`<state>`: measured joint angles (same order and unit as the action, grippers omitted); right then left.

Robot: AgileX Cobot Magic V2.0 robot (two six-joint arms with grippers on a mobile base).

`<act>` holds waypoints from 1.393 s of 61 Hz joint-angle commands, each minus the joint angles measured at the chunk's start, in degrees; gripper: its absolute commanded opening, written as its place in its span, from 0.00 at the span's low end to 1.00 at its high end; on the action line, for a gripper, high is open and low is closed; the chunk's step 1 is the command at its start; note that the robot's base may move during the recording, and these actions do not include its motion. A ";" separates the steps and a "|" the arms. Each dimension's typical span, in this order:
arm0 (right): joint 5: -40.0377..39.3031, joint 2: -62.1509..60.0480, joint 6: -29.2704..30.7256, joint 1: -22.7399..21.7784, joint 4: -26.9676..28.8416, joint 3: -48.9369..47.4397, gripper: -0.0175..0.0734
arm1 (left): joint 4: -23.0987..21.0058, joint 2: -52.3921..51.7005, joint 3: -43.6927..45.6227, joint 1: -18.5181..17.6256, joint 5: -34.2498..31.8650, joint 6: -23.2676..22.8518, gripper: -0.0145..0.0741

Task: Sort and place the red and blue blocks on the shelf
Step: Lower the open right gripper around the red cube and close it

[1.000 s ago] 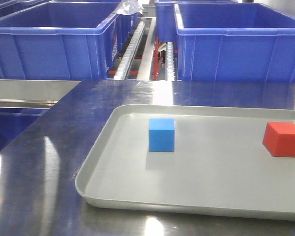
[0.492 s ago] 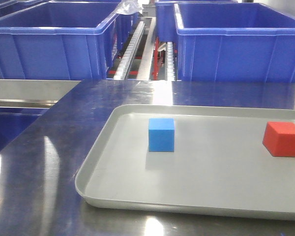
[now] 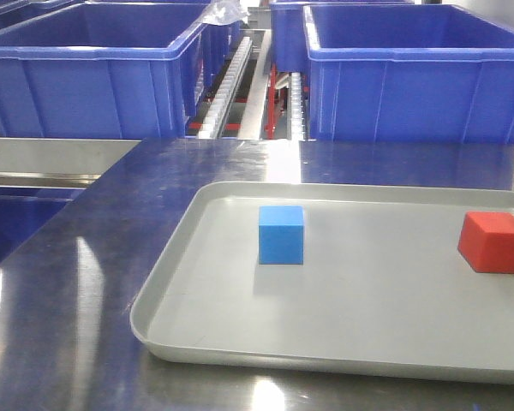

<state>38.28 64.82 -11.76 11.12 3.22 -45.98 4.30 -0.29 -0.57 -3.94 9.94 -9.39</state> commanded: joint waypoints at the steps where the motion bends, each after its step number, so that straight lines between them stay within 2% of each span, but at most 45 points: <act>1: -2.47 0.37 0.19 1.16 -0.33 -1.94 0.84 | -0.38 -1.07 -2.42 -0.08 -4.64 -0.14 0.32; 29: -2.80 6.22 0.19 7.18 -0.41 -2.74 0.84 | -0.38 -1.07 -2.42 -0.08 -4.64 -0.14 0.32; 52: -3.53 9.97 0.19 7.28 -3.22 -2.74 0.84 | -0.38 -1.07 -2.42 -0.08 -4.64 -0.14 0.32; 85: -6.13 14.31 0.19 7.28 -3.22 -3.84 0.84 | -0.38 -1.07 -2.42 -0.08 -4.64 -0.14 0.32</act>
<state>34.80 80.09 -11.76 18.30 0.68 -47.99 4.30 -0.29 -0.57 -3.94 9.94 -9.39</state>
